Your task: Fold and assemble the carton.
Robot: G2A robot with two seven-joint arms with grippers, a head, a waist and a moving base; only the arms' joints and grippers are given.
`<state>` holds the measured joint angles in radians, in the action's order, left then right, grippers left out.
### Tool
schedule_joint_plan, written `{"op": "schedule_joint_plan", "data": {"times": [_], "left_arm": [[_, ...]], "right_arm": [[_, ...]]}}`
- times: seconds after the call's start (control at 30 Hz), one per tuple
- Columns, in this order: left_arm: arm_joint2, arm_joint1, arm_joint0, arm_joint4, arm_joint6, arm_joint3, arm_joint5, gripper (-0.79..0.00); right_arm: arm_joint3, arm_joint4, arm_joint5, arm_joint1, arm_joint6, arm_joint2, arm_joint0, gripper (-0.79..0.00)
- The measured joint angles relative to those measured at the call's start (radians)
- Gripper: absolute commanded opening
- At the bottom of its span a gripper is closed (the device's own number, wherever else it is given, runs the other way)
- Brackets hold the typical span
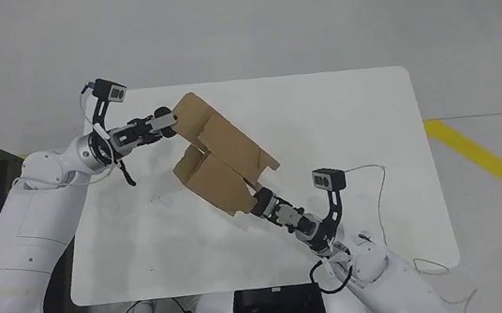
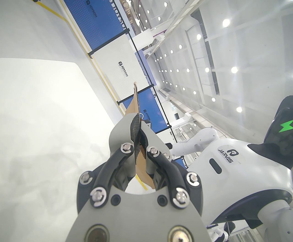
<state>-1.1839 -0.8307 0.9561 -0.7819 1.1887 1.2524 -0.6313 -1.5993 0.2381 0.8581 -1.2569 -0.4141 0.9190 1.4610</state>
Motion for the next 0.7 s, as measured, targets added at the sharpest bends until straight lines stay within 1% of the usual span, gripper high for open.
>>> {"op": "schedule_joint_plan", "data": {"times": [0.47,0.7], "left_arm": [[0.000,0.000,0.000,0.000,0.000,0.000,0.000,-0.785],[0.000,0.000,0.000,0.000,0.000,0.000,0.000,-0.785]], "right_arm": [[-0.008,0.055,-0.003,-0.001,-0.035,-0.033,0.020,0.000],[-0.009,0.036,0.011,-0.004,-0.016,-0.021,0.006,0.000]]}}
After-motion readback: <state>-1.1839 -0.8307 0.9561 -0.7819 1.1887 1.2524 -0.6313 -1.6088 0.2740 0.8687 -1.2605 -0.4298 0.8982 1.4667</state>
